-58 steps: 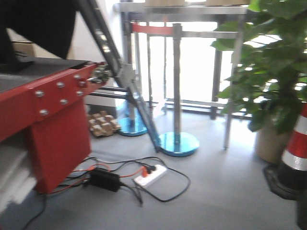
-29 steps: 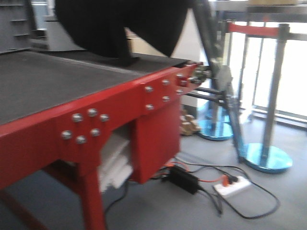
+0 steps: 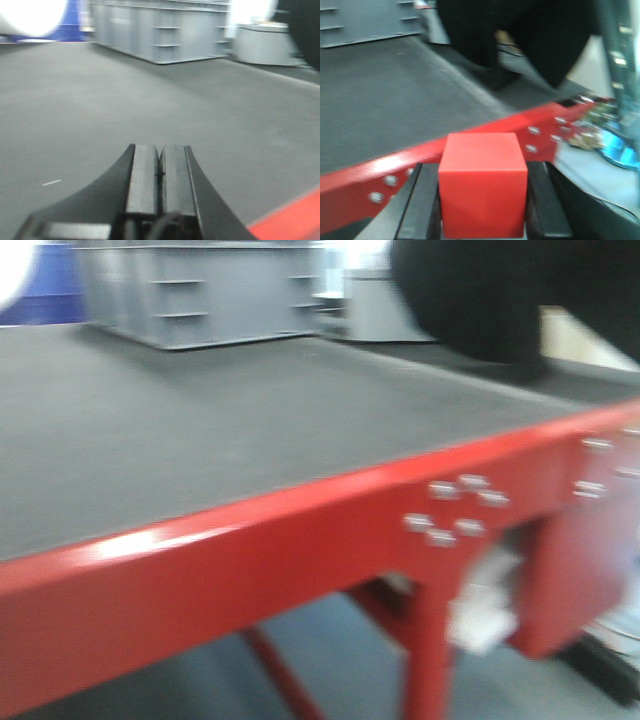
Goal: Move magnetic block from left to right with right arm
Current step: 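Turn the base toward the second red table, cube held, then stop the base at the second table's edge, cube held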
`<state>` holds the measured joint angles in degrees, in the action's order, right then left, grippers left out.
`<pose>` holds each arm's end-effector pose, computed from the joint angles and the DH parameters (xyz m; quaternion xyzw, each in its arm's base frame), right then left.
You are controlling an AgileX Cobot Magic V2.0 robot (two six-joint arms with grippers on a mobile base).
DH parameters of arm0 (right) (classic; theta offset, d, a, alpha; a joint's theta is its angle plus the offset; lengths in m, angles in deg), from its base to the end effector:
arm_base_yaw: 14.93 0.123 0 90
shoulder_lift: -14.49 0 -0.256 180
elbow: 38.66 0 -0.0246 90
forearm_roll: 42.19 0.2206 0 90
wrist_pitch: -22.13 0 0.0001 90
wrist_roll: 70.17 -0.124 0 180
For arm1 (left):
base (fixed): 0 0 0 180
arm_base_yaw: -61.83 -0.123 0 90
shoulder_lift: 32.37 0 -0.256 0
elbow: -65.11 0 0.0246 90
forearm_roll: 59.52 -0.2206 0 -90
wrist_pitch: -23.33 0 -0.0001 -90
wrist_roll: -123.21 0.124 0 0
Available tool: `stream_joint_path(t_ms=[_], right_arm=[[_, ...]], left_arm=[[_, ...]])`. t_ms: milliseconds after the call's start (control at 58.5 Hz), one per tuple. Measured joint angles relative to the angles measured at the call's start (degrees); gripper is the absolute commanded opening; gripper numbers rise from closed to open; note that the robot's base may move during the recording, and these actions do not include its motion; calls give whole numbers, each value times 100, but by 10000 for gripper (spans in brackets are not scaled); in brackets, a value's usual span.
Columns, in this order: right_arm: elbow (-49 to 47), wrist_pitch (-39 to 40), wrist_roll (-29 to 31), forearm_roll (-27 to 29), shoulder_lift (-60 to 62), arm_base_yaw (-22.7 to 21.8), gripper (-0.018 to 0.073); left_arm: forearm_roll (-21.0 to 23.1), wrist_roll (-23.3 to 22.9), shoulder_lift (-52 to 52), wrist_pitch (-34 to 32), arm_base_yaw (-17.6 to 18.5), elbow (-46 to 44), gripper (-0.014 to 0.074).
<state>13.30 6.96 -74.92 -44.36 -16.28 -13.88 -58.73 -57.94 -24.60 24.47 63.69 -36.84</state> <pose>0.1186 0.0009 0.2892 0.0138 0.7539 0.0175 0.6566 0.0884 -0.0029 0.2047 -0.0004 0.6881 -0.0242 0.7252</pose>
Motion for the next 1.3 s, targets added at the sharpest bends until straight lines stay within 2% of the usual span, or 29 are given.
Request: stream_joint_path(t_ms=[1300], right_arm=[[0, 0, 0, 0, 0, 0, 317]], left_arm=[[0, 0, 0, 0, 0, 0, -117]])
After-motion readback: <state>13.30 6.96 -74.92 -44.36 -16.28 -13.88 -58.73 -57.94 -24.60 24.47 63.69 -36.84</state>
